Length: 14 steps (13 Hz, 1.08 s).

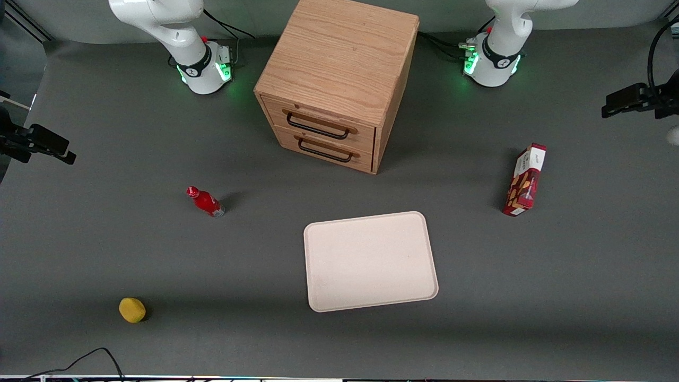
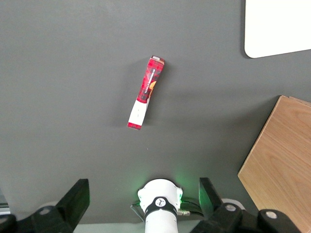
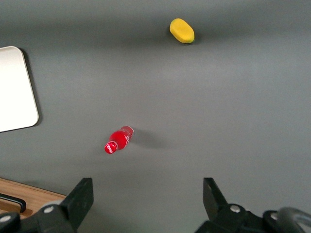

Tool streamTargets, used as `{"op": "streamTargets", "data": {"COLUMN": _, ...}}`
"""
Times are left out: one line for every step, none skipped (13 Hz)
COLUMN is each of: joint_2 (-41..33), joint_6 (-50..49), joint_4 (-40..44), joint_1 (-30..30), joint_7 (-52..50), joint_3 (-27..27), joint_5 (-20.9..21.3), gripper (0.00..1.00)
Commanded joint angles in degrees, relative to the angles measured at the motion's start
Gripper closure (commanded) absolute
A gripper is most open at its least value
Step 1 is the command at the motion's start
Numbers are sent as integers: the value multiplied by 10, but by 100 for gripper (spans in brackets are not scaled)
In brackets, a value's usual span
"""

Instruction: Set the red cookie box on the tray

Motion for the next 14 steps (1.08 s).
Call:
{"op": "streamTargets", "data": {"joint_2": 12, "joint_6": -16, "joint_4": 19, "joint_1": -9, "joint_7": -12, "joint_3": 3, "joint_5": 12, "gripper": 0}}
{"op": "streamTargets", "data": {"joint_2": 13, "joint_6": -16, "joint_4": 11, "joint_1": -9, "joint_7": -12, "joint_3": 3, "joint_5": 13, "gripper": 0}}
{"op": "streamTargets", "data": {"joint_2": 12, "joint_6": 1, "joint_4": -17, "joint_1": -9, "joint_7": -8, "joint_3": 4, "joint_5": 19, "gripper": 0}}
{"op": "streamTargets", "data": {"joint_2": 5, "joint_6": 45, "joint_4": -67, "joint_1": -4, "joint_7": 44, "joint_3": 5, "joint_5": 20, "gripper": 0}}
{"op": "streamTargets", "data": {"joint_2": -6, "joint_6": 96, "joint_4": -127, "joint_1": -3, "joint_7": 109, "joint_3": 11, "joint_5": 22, "gripper": 0}}
{"op": "streamTargets", "data": {"joint_2": -10, "joint_6": 141, "joint_4": -184, "joint_1": -3, "joint_7": 141, "joint_3": 19, "joint_5": 22, "gripper": 0}}
{"op": "streamTargets", "data": {"joint_2": -13, "joint_6": 189, "joint_4": -234, "joint_1": -3, "joint_7": 154, "joint_3": 23, "joint_5": 22, "gripper": 0}}
{"op": "streamTargets", "data": {"joint_2": -18, "joint_6": 238, "joint_4": -288, "joint_1": -4, "joint_7": 166, "joint_3": 23, "joint_5": 23, "gripper": 0}}
{"op": "streamTargets", "data": {"joint_2": -28, "joint_6": 292, "joint_4": -344, "joint_1": -4, "joint_7": 177, "joint_3": 23, "joint_5": 23, "gripper": 0}}
{"op": "streamTargets", "data": {"joint_2": -39, "joint_6": 343, "joint_4": -401, "joint_1": -4, "joint_7": 208, "joint_3": 23, "joint_5": 23, "gripper": 0}}
{"op": "streamTargets", "data": {"joint_2": -53, "joint_6": 399, "joint_4": -462, "joint_1": -3, "joint_7": 226, "joint_3": 25, "joint_5": 22, "gripper": 0}}
{"op": "streamTargets", "data": {"joint_2": -65, "joint_6": 452, "joint_4": -516, "joint_1": -3, "joint_7": 235, "joint_3": 26, "joint_5": 23, "gripper": 0}}
{"op": "streamTargets", "data": {"joint_2": -74, "joint_6": 505, "joint_4": -563, "joint_1": -3, "joint_7": 236, "joint_3": 26, "joint_5": 23, "gripper": 0}}
{"op": "streamTargets", "data": {"joint_2": -75, "joint_6": 549, "joint_4": -595, "joint_1": -3, "joint_7": 237, "joint_3": 26, "joint_5": 23, "gripper": 0}}
